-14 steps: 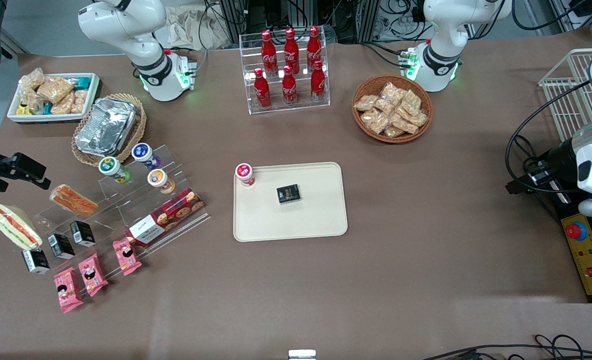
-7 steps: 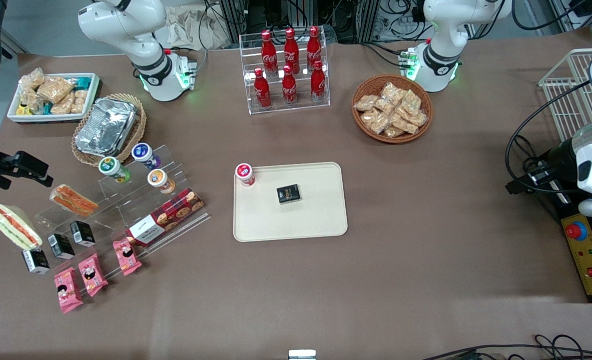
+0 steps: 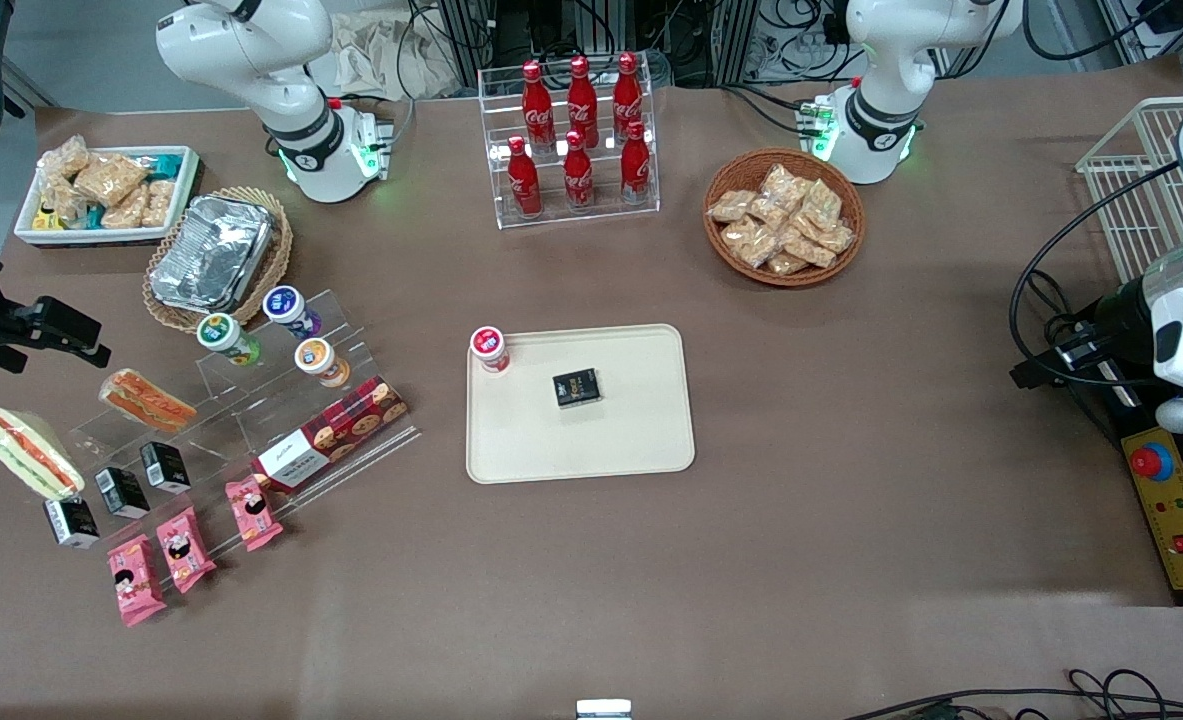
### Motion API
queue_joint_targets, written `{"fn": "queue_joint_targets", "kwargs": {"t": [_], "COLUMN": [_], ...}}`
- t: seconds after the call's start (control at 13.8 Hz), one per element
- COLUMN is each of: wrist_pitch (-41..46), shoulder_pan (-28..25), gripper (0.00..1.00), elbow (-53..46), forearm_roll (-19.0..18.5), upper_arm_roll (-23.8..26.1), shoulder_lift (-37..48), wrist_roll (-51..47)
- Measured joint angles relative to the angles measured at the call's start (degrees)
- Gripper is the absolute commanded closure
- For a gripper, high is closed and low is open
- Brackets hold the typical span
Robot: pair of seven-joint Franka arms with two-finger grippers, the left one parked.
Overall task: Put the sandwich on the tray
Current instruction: 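Move the right gripper toward the wrapped sandwiches on the acrylic rack, then lower the right gripper over the long wrapped carrot sandwich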
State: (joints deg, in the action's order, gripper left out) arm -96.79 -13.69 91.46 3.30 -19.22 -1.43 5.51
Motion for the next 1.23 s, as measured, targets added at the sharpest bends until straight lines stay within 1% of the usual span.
{"fn": "queue_joint_targets", "kwargs": {"t": [0.43, 0.65, 0.87, 1.08, 1.23], "wrist_pitch": [0.26, 0.24, 0.22, -1.13, -2.46], "shoulder_pan": [0.93, 3.01, 3.56, 3.59, 4.05], "gripper": [0.0, 0.0, 0.0, 0.0, 0.0], "elbow": [0.36, 0.37, 0.38, 0.36, 0.35], "forearm_roll": [-0.36, -0.37, -0.4, -0.52, -0.6], "upper_arm_roll": [-0.24, -0.42, -0.53, -0.83, -2.02], "shoulder_lift": [-1.47, -2.73, -4.0, -5.95, -7.02], "wrist_roll": [-1.41, -11.63, -18.82, -33.96, -43.2]}}
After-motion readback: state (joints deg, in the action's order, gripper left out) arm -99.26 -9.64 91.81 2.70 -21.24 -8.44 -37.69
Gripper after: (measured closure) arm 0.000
